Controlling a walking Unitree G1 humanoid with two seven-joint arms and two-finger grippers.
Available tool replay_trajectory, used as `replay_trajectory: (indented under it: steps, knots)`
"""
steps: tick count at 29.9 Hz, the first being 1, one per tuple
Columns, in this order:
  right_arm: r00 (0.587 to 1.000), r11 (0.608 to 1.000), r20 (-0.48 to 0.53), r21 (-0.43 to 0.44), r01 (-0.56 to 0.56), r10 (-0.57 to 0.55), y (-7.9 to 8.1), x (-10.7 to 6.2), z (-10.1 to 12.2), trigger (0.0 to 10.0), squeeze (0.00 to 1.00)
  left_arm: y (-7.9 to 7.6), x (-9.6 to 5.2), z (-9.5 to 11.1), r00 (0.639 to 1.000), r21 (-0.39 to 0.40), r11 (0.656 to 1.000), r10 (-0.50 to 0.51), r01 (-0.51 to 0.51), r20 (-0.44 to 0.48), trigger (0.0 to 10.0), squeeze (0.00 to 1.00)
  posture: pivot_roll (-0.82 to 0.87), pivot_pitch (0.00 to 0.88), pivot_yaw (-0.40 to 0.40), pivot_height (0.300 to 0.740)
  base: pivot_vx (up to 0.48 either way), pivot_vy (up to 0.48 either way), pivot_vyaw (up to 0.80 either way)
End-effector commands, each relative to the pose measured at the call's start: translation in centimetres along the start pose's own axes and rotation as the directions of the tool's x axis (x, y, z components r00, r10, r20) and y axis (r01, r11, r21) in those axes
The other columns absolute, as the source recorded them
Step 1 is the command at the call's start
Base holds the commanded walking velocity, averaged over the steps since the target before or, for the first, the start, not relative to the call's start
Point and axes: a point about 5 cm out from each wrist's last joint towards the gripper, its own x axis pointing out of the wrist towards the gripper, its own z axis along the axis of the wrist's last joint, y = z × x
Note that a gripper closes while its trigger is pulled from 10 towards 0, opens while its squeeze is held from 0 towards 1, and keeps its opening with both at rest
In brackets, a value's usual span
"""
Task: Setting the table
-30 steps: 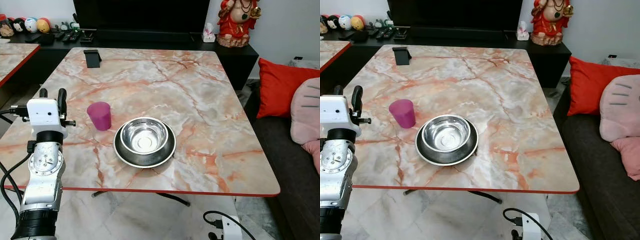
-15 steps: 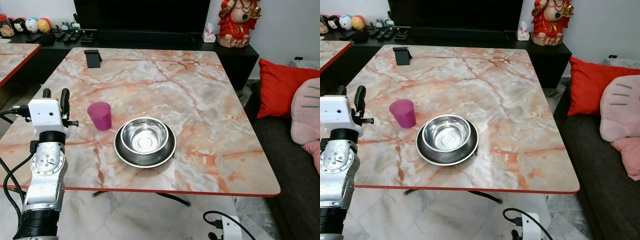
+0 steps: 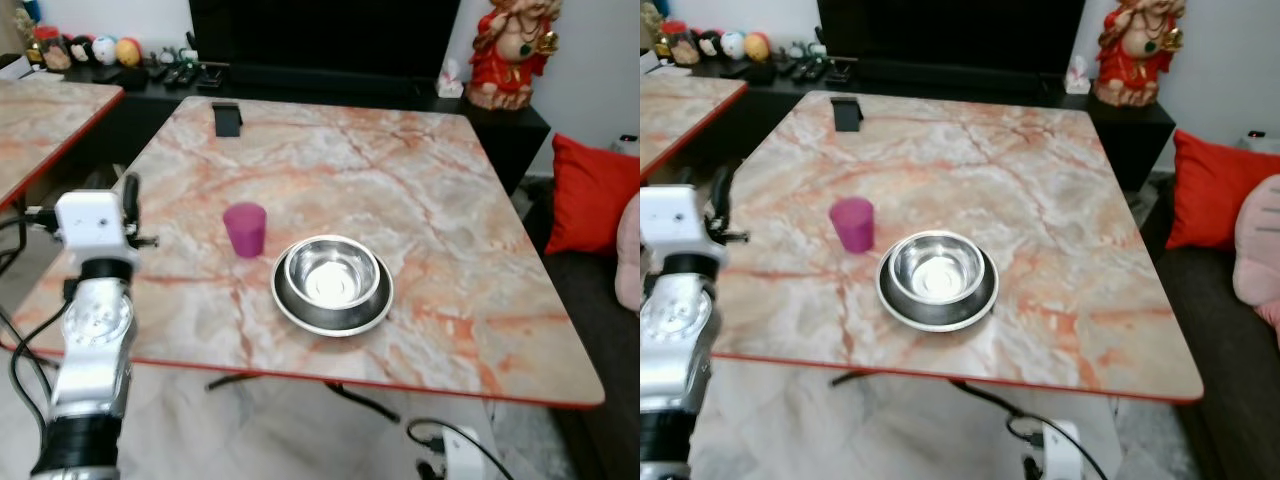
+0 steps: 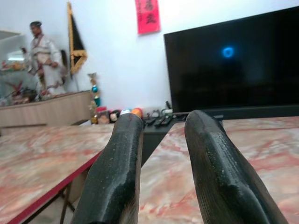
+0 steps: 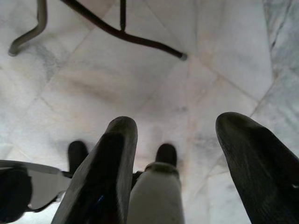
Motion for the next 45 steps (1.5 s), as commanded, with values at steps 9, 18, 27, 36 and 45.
replay_trajectory:
  steps: [9,18,27,36,45]
  knots:
    - [1.000,1.000,-0.014,0.008,0.026,-0.026,-1.01,-0.20,-0.55,10.0,0.00,-0.70,0.30,0.53,1.000,-0.007,1.000,-0.017,0.017,0.011,10.0,0.00,0.03,0.012,-0.028,0.740,0.000,0.378,0.00]
    - [1.000,1.000,-0.013,0.007,0.027,-0.027,-1.04,-0.20,-0.54,10.0,0.00,-0.66,0.28,0.56,1.000,-0.011,1.000,-0.010,0.010,0.011,10.0,0.00,0.03,0.012,-0.030,0.740,0.000,0.379,0.00]
    - [1.000,1.000,-0.014,-0.021,0.022,-0.022,-1.03,-0.18,-0.45,10.0,0.00,-0.57,0.31,0.56,1.000,-0.018,1.000,0.000,0.000,0.006,10.0,0.00,0.03,0.012,-0.030,0.740,0.000,0.384,0.00]
    - [1.000,1.000,-0.010,-0.013,0.019,-0.019,-0.96,-0.18,-0.45,10.0,0.00,-0.60,0.28,0.61,1.000,-0.020,1.000,0.000,0.000,0.005,10.0,0.00,0.03,0.009,-0.028,0.740,0.000,0.390,0.47]
    - [1.000,1.000,-0.008,-0.014,0.019,-0.019,-0.95,-0.19,-0.48,10.0,0.00,-0.86,0.40,0.72,1.000,-0.024,1.000,-0.005,0.006,0.009,10.0,0.00,0.03,0.000,-0.026,0.740,0.000,0.390,0.00]
